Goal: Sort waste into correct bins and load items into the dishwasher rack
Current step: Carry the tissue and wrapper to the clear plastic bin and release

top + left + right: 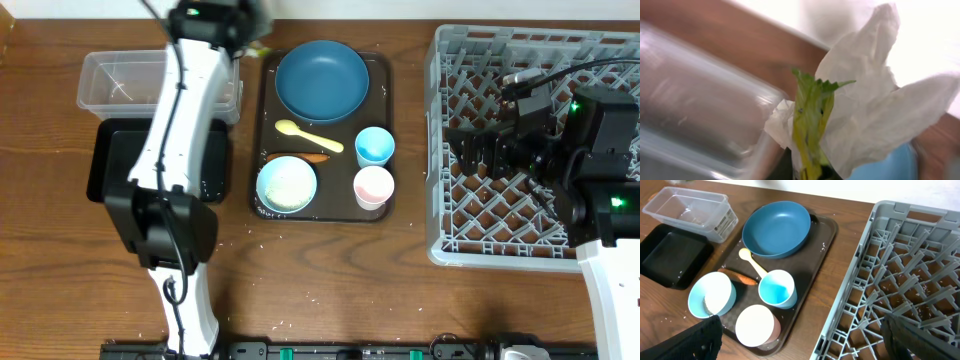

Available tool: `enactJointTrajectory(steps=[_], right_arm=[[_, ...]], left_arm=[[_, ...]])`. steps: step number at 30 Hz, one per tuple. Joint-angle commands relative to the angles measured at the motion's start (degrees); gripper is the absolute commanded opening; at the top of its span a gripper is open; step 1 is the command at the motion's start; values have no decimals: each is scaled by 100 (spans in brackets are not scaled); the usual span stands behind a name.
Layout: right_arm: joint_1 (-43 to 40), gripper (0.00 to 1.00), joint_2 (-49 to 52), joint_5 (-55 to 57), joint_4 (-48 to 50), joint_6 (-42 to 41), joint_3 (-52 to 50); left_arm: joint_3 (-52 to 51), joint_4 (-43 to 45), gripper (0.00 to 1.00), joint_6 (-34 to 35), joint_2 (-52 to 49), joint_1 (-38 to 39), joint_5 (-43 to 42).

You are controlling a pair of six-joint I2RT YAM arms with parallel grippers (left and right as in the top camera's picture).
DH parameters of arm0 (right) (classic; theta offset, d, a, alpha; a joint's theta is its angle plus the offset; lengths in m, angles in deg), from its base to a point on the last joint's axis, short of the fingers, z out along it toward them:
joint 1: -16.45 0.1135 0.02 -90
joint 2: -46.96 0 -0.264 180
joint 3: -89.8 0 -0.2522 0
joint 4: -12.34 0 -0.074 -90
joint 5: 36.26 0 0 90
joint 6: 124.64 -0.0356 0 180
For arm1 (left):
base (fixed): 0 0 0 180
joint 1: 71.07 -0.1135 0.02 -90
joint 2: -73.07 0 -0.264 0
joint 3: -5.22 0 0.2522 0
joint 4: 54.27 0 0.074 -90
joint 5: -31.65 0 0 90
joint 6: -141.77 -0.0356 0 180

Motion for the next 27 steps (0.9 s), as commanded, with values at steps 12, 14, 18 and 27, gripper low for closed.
enactJointTrajectory(steps=[12, 14, 18, 27], right_arm=[[114, 99, 13, -81, 22, -44, 109], [114, 99, 13, -83, 20, -44, 109], [114, 99, 13, -83, 9, -44, 109], [114, 99, 13, -83, 11, -44, 109]], left_arm=[[-726, -472, 7, 3799, -811, -1158, 282], [-726, -374, 7, 3950, -984, -1161, 282], [-726, -118, 22, 3974, -1193, -1161, 278], [-708, 251, 80, 3536, -815, -1161, 227]])
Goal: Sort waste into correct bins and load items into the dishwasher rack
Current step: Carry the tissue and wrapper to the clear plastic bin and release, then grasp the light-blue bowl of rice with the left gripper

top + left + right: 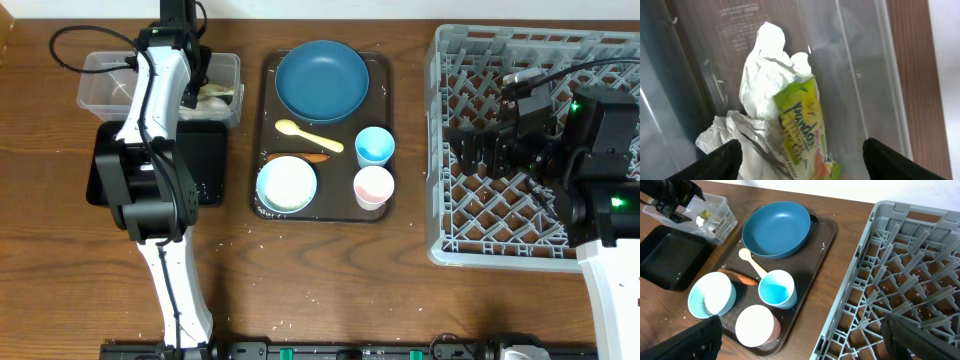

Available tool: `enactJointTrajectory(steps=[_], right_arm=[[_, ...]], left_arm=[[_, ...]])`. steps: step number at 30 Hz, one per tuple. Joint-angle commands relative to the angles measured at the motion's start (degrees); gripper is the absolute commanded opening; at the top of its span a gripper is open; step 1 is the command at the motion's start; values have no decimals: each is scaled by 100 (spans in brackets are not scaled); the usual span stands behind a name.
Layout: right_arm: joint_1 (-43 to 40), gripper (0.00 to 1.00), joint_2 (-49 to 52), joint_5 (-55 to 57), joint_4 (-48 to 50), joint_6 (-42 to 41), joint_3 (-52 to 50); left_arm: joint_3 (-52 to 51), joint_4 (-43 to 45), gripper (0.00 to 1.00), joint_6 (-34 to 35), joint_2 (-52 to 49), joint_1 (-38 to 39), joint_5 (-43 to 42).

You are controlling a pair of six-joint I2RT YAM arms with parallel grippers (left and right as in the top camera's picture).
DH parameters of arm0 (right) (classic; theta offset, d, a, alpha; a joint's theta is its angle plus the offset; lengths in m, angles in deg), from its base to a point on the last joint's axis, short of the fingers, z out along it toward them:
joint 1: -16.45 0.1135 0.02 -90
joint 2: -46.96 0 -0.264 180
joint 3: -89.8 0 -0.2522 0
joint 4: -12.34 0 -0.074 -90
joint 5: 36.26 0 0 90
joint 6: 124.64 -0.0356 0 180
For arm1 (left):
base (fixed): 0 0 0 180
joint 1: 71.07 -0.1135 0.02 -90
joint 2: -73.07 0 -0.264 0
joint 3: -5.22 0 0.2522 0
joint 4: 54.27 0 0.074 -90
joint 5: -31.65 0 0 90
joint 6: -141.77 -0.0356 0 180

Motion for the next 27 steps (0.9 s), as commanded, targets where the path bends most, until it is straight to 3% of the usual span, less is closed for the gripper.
enactJointTrajectory(steps=[1, 5, 8, 11, 13, 17, 21, 27], right_arm=[[114, 99, 13, -83, 4, -44, 109], [114, 99, 13, -83, 9, -44, 109], [114, 99, 13, -83, 9, -44, 109], [114, 99, 13, -83, 11, -44, 109], [114, 99, 13, -83, 15, -44, 109], [114, 99, 13, -83, 24, -44, 109], [114, 99, 13, -83, 22, -44, 109], [114, 99, 13, -83, 22, -44, 109]], left_arm=[[4, -2, 80, -282, 632, 0, 31], [4, -31, 81, -1178, 1381, 72, -4], [4, -339, 80, -2452, 1867, 208, -501], [4, -815, 81, -3661, 2214, 413, -1320], [4, -1220, 80, -4105, 2308, 601, -1692], [-66, -2256, 80, -4937, 2234, 1137, -1744], [-577, -2653, 79, -5337, 2109, 1637, -1725], [-2028, -1875, 77, -5335, 2107, 2236, -1733]])
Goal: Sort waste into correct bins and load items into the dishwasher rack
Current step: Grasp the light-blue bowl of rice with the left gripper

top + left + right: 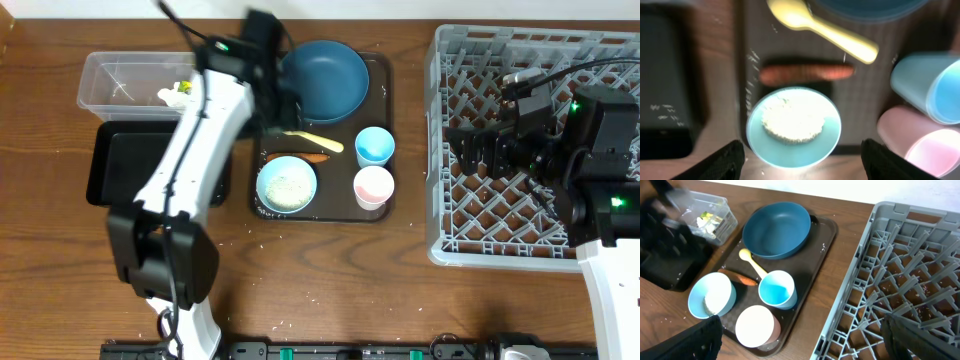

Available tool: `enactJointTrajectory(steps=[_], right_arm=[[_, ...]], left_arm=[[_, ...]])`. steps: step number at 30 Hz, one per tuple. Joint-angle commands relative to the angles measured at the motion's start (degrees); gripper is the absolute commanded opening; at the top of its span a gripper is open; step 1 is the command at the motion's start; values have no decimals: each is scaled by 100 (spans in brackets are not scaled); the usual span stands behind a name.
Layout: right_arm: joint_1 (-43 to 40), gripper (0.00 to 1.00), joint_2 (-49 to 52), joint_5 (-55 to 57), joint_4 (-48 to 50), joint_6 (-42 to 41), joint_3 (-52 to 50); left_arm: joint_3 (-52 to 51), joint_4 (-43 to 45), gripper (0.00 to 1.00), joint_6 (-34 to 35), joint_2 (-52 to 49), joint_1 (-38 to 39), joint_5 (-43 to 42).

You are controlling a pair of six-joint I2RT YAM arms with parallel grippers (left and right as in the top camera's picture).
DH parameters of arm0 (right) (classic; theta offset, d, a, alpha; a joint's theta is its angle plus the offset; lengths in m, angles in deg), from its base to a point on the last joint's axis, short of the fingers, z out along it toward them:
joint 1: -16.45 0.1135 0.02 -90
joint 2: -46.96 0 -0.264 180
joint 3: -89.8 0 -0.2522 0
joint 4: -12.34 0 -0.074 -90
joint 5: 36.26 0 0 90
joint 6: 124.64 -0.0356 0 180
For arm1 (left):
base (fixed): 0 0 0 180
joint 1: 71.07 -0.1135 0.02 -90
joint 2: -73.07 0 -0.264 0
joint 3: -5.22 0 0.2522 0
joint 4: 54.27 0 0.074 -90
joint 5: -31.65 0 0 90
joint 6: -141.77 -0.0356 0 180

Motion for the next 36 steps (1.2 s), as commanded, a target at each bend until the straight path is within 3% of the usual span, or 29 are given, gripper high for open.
enactJointTrajectory(steps=[1, 14, 20, 31, 33, 36], right_arm=[[114, 99, 13, -79, 11, -44, 107], [114, 99, 13, -79, -46, -46, 107], [114, 99, 13, -79, -66, -46, 107], [114, 99, 13, -79, -72, -46, 107], [114, 99, 13, -79, -72, -46, 107], [114, 99, 13, -79, -74, -46, 107]], left_arm=[[-741, 343, 77, -238, -74, 284, -59], [-2076, 1578, 72, -472, -76, 1086, 101], [-2520, 2028, 63, -472, -76, 1139, 103], [-2632, 2350, 12, -470, -76, 1139, 103], [-2632, 2374, 6, -470, -74, 1139, 103], [-2601, 2385, 6, -466, -63, 1139, 98]])
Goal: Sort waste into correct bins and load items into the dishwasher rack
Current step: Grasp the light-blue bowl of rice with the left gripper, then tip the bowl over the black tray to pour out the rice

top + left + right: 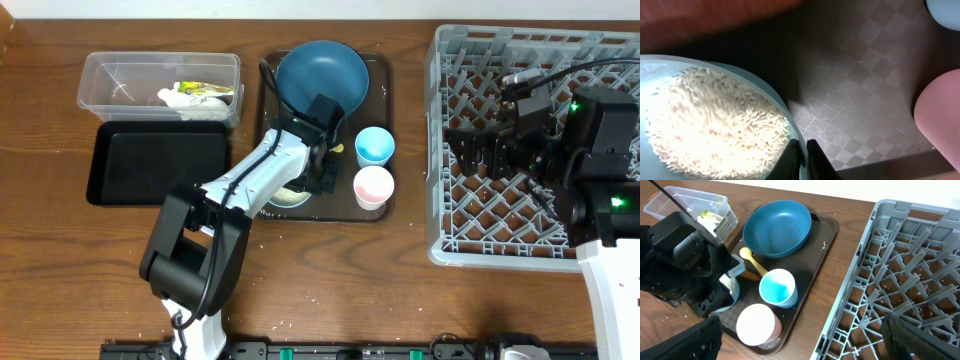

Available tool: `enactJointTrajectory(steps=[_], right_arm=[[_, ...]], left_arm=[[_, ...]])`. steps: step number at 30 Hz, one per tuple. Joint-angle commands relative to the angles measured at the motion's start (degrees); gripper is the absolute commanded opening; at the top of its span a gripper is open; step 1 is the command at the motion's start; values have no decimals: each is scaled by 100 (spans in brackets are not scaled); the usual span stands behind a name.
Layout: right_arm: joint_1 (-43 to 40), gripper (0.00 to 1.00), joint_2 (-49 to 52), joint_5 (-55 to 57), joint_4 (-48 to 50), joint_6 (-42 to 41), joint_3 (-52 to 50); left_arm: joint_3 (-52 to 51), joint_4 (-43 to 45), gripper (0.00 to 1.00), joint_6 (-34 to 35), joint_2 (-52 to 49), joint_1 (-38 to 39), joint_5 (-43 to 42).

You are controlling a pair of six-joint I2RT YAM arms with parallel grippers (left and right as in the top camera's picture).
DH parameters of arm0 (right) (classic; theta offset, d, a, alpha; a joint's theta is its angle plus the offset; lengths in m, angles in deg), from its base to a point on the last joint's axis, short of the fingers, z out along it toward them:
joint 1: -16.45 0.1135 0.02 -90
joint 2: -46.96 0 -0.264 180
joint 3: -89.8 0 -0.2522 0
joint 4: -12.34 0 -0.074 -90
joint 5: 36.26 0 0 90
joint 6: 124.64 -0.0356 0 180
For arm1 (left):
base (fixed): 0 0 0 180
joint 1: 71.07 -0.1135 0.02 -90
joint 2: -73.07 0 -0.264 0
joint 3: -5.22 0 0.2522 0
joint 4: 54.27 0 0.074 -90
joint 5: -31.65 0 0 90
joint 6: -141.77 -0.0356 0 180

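Observation:
My left gripper (801, 150) is shut on the right rim of the light blue bowl (791, 127) that holds rice; one finger is inside the rim and one outside. The bowl sits at the front left of the brown tray (381, 78), with the left arm (270, 165) lying across it. Also on the tray are a big dark blue bowl (322, 78), a yellow spoon (752, 262), a light blue cup (374, 146) and a pink cup (372, 186). My right gripper (802, 332) hangs open above the grey dishwasher rack (540, 230).
A clear bin (120, 75) at the back left holds a crumpled tissue and a green wrapper (195, 92). A black bin (150, 165) lies in front of it. The rack fills the right side of the table.
My left gripper was open above the tray, over the rice bowl. It is now low on the tray and shut on the bowl's right rim. The right arm has not moved.
My left gripper held a tissue and green wrapper by the clear bin. Then that waste lay in the clear bin with the gripper open above it. Then the gripper was open over the tray, and now it grips the rice bowl's rim.

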Motion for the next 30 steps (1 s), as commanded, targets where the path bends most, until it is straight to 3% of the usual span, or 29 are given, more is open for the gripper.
enactJointTrajectory(steps=[1, 15, 30], right_arm=[[114, 99, 13, -68, -24, -46, 107], [114, 99, 13, -68, -24, -44, 107], [114, 99, 13, -68, -26, -44, 107]], left_arm=[[66, -42, 6, 39, 4, -13, 20], [807, -879, 6, 490, 964, -459, -120], [787, -1054, 6, 260, 1266, -3320, -1958]])
